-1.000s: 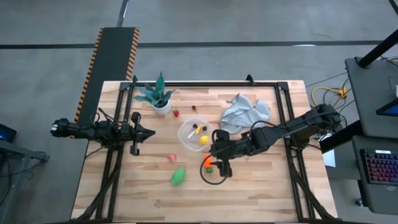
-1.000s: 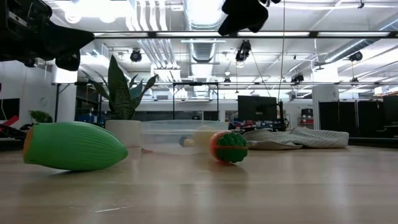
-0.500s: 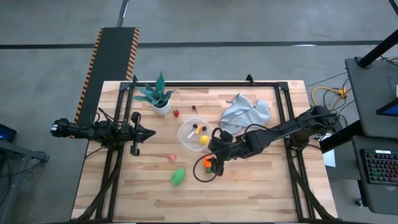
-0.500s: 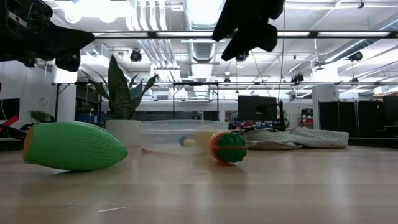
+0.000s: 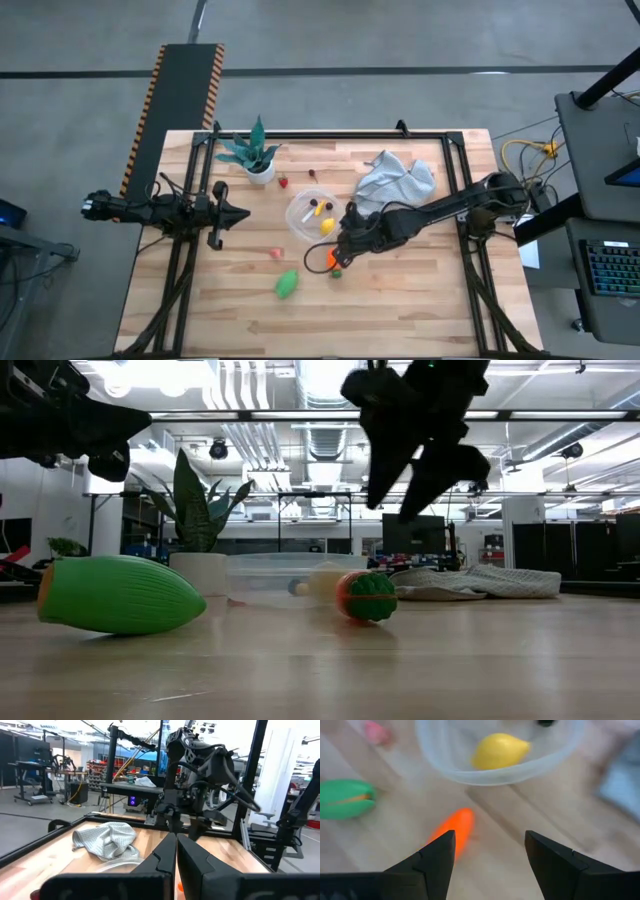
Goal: Pick and placing Produce into tupperware
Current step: Put the orange carrot into the transparent bin
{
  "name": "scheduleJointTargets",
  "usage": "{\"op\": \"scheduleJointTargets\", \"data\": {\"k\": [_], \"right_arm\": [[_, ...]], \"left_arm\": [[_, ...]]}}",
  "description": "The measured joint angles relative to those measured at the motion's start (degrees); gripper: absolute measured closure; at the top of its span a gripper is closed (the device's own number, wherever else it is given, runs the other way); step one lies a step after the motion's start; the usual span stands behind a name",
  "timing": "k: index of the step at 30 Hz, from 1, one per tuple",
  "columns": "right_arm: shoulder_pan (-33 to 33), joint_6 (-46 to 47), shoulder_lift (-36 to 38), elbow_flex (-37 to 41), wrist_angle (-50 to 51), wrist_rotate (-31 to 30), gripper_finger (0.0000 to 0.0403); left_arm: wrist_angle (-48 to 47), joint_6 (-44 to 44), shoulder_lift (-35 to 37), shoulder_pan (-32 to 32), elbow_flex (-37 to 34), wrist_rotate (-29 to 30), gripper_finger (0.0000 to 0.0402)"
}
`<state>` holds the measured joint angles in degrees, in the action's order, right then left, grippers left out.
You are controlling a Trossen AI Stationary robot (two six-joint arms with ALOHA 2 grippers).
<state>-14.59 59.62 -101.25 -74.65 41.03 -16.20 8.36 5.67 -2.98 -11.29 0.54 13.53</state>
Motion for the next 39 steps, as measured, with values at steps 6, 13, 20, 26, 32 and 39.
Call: {"op": "scheduleJointTargets", "data": {"k": [6,13,20,26,32,39], "right_arm": [[-1.9,2.7,-3.0,-0.2,-10.0,0.7,0.0172],[-4.3,4.1,-6.6,-4.2,-9.7,-7.6,0.0172],[-8.4,-2.1,-6.5,-8.2,-9.7,-25.8,0.0172],[-11.3,-2.6,-6.1,-14.0,-7.2,-31.0,0.0173],[-12.0,7.4,-6.1,-16.4,-1.0,-28.9,0.0173],[-9.7,17.1,-6.6,-17.0,5.3,-17.5,0.0173]], "left_arm": [[-0.4,0.0,0.1,0.0,0.0,0.0,0.0402],[0.5,-0.5,0.1,0.0,0.0,0.0,0.0402],[0.2,-0.5,0.0,0.0,0.0,0.0,0.0402],[0.2,-0.5,0.1,0.0,0.0,0.0,0.0402],[0.2,-0.6,-0.3,0.0,0.0,0.0,0.0402],[0.1,-0.6,-0.4,0.0,0.0,0.0,0.0402]]}}
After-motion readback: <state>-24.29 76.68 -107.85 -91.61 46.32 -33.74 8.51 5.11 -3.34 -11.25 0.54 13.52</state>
